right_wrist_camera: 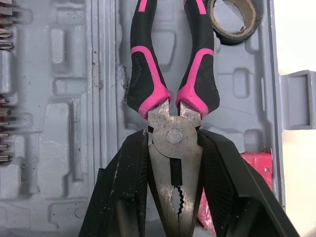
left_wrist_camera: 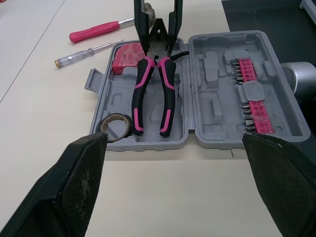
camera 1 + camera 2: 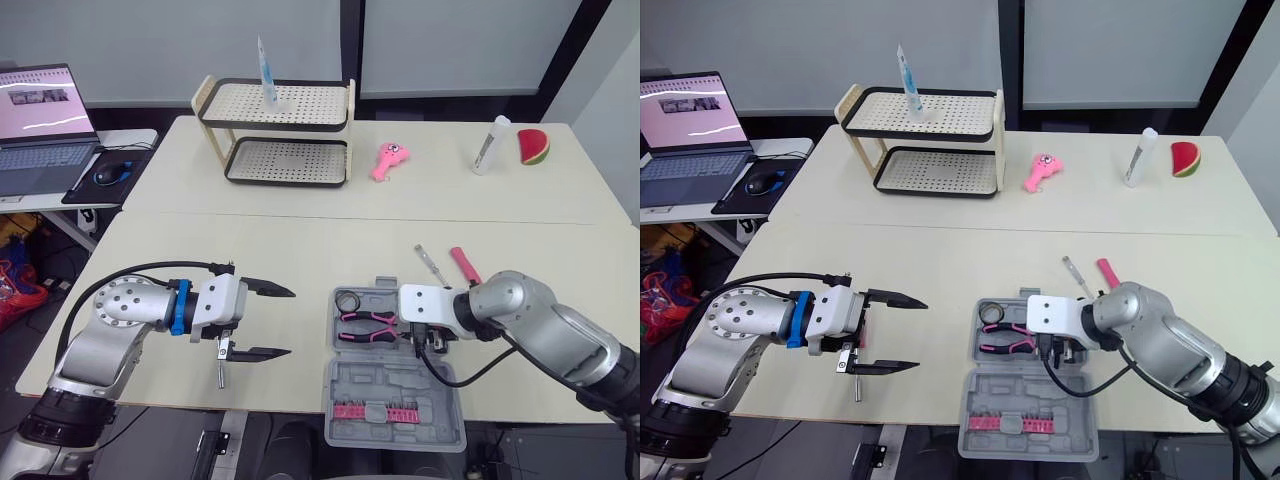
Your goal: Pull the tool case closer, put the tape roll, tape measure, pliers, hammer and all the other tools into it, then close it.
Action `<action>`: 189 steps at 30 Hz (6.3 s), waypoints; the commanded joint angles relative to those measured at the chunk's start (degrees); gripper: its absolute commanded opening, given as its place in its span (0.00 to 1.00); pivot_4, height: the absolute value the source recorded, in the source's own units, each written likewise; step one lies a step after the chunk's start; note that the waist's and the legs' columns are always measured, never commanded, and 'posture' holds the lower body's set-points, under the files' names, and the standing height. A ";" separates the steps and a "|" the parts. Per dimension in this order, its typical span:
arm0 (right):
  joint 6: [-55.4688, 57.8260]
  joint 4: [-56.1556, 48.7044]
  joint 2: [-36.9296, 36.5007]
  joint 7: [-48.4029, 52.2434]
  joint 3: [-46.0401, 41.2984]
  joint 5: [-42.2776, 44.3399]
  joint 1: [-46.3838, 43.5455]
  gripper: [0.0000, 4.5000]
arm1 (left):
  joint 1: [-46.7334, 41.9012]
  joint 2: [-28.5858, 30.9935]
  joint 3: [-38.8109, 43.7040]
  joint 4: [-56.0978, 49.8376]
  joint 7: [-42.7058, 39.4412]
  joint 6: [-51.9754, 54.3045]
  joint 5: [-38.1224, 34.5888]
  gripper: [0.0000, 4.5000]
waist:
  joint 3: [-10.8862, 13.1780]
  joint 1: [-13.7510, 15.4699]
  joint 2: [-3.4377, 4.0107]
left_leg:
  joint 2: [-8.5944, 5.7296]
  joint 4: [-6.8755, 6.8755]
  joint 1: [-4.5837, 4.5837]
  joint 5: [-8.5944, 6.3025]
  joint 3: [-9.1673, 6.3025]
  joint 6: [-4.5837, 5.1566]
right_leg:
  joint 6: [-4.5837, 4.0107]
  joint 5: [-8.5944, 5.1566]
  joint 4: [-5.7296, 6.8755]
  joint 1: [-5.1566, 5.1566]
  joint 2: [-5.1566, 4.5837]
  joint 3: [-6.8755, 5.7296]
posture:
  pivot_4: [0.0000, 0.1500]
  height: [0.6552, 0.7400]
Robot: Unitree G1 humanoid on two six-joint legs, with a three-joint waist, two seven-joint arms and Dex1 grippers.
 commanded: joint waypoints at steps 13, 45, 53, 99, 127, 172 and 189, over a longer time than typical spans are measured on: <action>-1.02 -1.20 3.13 0.98 0.59 -3.00 0.48 0.28 | 0.30 0.86 0.62 -1.94 0.36 0.15 -0.05 1.00 | 0.00 -0.01 0.00 | 0.01 0.01 0.00 0.00 0.02 0.00 | 0.00 0.00 0.02 -0.01 0.00 0.01 | 1.00 1.00; -8.81 1.78 5.87 2.96 -13.66 1.84 5.94 0.66 | -2.75 -1.75 -1.93 1.65 -0.23 -2.49 1.98 1.00 | -0.08 0.04 -0.09 | 0.03 0.02 0.02 0.01 0.01 -0.01 | 0.00 0.00 0.04 0.00 0.05 0.01 | 1.00 1.00; -20.31 3.81 13.11 -7.34 -16.36 0.80 14.24 0.45 | -4.10 -2.77 -2.93 1.43 0.14 -2.53 2.14 1.00 | -0.12 -0.04 -0.16 | 0.03 0.03 0.02 0.01 0.05 -0.01 | 0.00 0.00 0.07 0.01 0.05 0.02 | 1.00 1.00; -37.79 8.96 -3.66 10.30 -42.04 16.57 28.57 0.37 | 2.52 5.34 8.05 7.10 -1.69 2.16 -2.53 1.00 | -0.32 0.07 -0.44 | 0.06 0.01 0.07 0.00 0.03 0.01 | 0.00 0.00 0.12 0.03 0.07 0.01 | 1.00 1.00; -49.49 23.52 -6.58 10.14 -39.97 7.18 33.28 0.78 | 13.08 7.20 9.82 9.10 4.01 -4.93 5.93 0.80 | -0.32 0.03 -0.42 | 0.07 0.05 0.08 -0.11 0.13 0.20 | 0.00 0.00 0.21 0.03 0.01 0.07 | 1.00 1.00; -32.04 12.32 9.12 -3.88 -23.05 -5.15 29.04 0.00 | -5.57 -18.42 -19.06 13.80 20.95 5.18 25.74 0.00 | -0.53 0.29 -0.61 | 0.04 0.00 0.91 -0.10 -0.05 0.18 | 0.00 0.00 -0.09 0.96 0.08 -0.01 | 1.00 1.00; -34.76 22.58 11.17 -5.20 -22.32 -5.78 21.60 0.00 | -14.13 -22.01 -19.46 28.40 21.75 -4.44 28.81 0.00 | -0.53 0.72 -0.61 | -0.03 0.01 0.87 0.01 -0.02 -0.02 | 0.01 0.00 -0.08 0.92 0.03 -0.05 | 1.00 1.00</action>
